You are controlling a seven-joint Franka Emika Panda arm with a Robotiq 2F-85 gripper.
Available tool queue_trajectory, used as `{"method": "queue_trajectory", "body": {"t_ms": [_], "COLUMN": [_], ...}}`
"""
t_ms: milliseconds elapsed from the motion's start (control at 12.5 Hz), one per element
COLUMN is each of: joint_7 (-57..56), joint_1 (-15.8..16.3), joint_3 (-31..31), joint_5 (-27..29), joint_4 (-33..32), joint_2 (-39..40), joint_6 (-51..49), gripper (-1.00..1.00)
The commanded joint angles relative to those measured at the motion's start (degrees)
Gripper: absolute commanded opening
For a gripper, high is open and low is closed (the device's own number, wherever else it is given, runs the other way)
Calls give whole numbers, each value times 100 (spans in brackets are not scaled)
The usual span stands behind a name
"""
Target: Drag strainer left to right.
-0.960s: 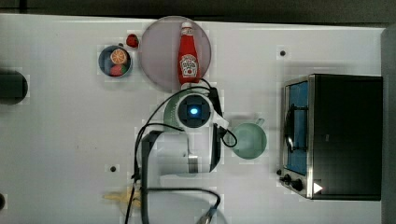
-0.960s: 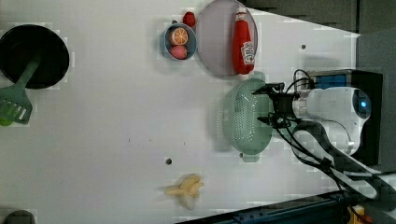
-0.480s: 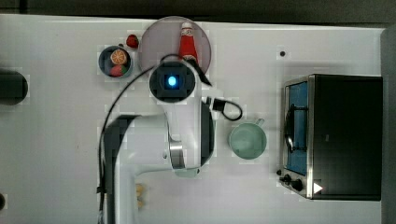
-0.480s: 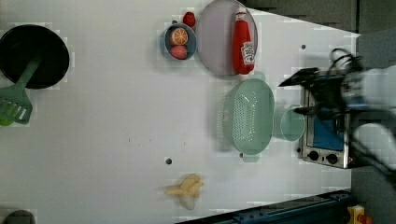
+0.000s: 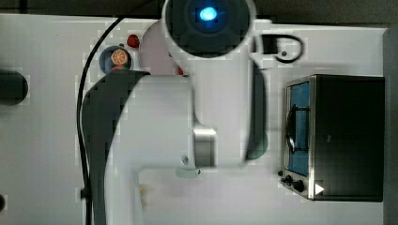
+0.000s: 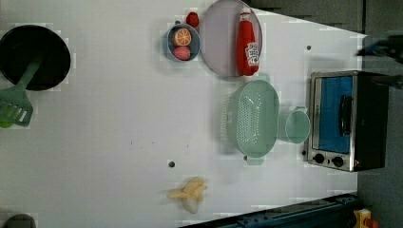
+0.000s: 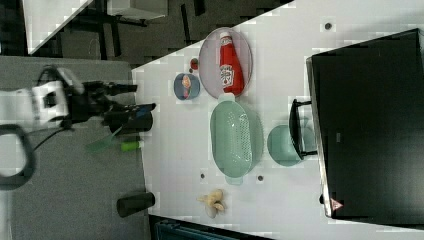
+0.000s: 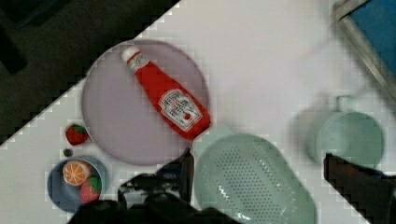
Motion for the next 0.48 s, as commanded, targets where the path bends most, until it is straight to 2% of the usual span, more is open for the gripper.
{"method": "queue_trajectory", "body": {"t_ms": [80,480], "joint_7": [-589,-606], "joint_1": [-195,-193], "joint_3": [-32,-52], "joint_5": [22,43], "joint_4": [281,344], "joint_2": [-49,-66], "joint_6": [-781,-1132], "gripper": [100,100]}}
